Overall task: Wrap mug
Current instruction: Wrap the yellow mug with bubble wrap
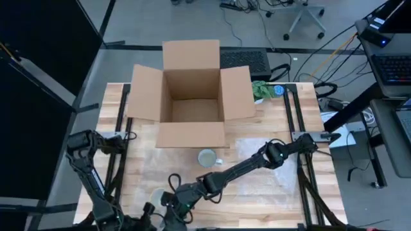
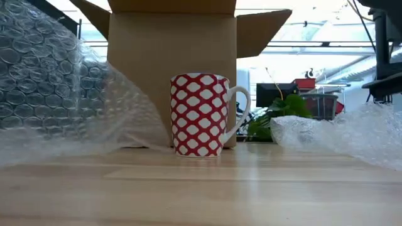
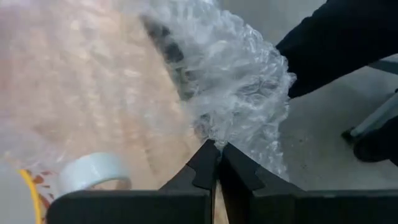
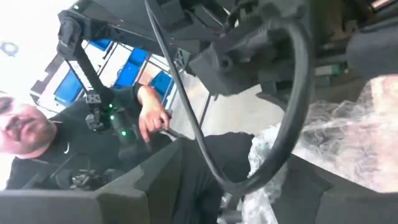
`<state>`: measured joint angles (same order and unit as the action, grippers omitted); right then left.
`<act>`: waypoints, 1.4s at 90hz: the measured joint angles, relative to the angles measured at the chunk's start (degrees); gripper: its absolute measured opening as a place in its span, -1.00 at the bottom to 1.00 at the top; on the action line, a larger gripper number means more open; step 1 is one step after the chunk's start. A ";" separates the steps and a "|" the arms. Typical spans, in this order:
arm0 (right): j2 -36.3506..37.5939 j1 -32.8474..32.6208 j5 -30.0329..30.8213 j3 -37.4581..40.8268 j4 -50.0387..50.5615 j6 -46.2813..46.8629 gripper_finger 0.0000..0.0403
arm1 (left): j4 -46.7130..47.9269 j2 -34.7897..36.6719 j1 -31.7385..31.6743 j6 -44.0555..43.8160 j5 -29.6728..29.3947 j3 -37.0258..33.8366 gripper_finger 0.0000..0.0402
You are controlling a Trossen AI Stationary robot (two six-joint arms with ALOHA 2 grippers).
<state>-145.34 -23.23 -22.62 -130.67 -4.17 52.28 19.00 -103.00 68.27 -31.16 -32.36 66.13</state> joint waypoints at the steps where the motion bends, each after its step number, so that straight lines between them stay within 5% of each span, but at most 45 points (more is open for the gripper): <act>1: 0.00 0.11 0.03 0.00 -0.12 -0.09 -0.05 | 0.00 0.00 0.00 -0.01 0.00 0.00 -1.00; 29: 0.49 4.71 -0.43 0.02 -10.23 -5.12 -0.05 | -0.07 0.02 -0.04 -0.05 -0.81 0.00 -1.00; 50: 4.68 3.67 -1.65 0.02 -4.74 -13.38 -0.05 | -0.01 0.00 0.00 -0.15 -1.03 0.00 -1.00; 73: 13.14 -3.00 23.66 0.02 26.04 -29.99 -0.16 | -0.04 0.00 0.00 -1.41 -1.01 0.00 -1.00; 89: 17.59 -10.77 42.29 -0.39 46.08 -23.26 -0.23 | -0.04 0.00 0.00 -1.51 -1.05 0.00 -1.00; 103: 11.74 -15.51 48.25 0.09 57.20 -13.75 -0.24 | -0.28 0.00 -0.03 -1.49 -1.16 0.00 -1.00; 126: -0.47 -16.92 52.65 0.17 52.60 -12.62 -0.24 | -0.23 -0.02 -0.11 -1.46 -2.04 0.00 -1.00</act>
<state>-145.80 -40.15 30.02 -130.50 48.43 39.66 18.78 -103.02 68.16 -32.62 -34.40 66.13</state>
